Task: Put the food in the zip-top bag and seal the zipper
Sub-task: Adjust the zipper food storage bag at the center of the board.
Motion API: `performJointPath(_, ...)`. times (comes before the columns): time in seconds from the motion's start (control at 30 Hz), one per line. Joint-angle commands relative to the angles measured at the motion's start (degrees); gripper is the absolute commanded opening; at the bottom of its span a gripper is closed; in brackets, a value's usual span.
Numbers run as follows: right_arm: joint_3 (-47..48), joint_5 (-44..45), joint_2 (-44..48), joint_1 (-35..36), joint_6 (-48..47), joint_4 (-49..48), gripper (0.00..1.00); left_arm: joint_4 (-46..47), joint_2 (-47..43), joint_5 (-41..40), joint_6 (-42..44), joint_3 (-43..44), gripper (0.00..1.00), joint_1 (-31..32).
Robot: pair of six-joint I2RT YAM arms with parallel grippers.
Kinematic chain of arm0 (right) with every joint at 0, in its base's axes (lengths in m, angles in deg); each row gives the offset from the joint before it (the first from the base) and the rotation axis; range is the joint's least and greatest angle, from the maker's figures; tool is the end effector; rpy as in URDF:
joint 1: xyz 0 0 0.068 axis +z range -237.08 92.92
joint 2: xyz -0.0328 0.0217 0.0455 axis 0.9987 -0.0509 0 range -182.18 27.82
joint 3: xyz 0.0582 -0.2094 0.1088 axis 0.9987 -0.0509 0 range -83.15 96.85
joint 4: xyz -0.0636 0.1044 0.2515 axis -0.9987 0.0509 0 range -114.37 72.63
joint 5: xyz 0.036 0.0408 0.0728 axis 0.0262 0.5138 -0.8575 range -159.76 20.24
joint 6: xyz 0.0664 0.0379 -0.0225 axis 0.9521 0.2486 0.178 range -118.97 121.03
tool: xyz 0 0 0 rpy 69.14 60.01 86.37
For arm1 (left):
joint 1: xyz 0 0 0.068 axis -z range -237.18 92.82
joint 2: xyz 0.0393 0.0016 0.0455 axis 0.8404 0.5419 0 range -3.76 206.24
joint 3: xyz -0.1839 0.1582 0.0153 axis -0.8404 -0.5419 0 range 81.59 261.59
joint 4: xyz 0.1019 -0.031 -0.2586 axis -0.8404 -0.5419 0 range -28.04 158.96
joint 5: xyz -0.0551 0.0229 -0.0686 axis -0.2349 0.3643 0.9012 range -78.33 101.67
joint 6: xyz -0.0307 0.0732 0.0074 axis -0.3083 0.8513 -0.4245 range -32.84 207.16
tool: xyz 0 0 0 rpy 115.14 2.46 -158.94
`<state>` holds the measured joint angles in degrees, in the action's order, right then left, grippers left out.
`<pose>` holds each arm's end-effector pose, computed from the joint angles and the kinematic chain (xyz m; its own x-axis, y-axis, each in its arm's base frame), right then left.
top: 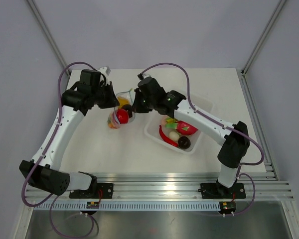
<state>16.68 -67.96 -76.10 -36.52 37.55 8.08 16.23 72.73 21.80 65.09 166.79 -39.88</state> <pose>0.2929 0.3528 0.2959 -0.7538 0.0198 -0.6568 -0.3826 0.7995 0.4631 0.3014 -0.1066 0.3412 -0.7703 -0.1474 -0.6205 0.1339 0.9138 -0.3834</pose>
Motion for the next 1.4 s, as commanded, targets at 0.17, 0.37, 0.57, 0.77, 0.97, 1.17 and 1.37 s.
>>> performJointPath(0.17,0.36,-0.14,-9.09,-0.2,0.49,0.51,0.0,4.83,10.34,-1.78,0.27,-10.58,0.0,0.19)
performJointPath(0.37,-5.87,1.53,-5.34,-0.12,2.16,-2.22,0.0,5.8,7.54,-0.2,0.35,-12.53,0.0,0.28)
performJointPath(0.57,-3.95,5.66,-5.68,-0.2,-0.38,2.88,0.09,5.35,6.66,1.82,0.09,-11.82,0.0,0.37)
performJointPath(0.77,-2.71,7.6,-7.17,-0.12,-1.79,6.93,0.26,5.8,7.18,2.35,-0.17,-11.65,0.0,1.07)
performJointPath(0.97,0.18,7.95,-10.24,-0.2,-3.64,9.12,0.47,5.97,8.15,2.7,-0.17,-10.68,0.0,2.21)
performJointPath(1.17,5.71,11.29,-15.25,-0.2,-5.4,13.6,0.47,5.27,8.76,2.79,0.27,-8.92,0.0,3.18)
performJointPath(1.37,7.83,12.7,-17.72,-0.2,-6.45,13.88,0.71,5.27,9.29,3.4,0.62,-8.83,0.0,3.53)
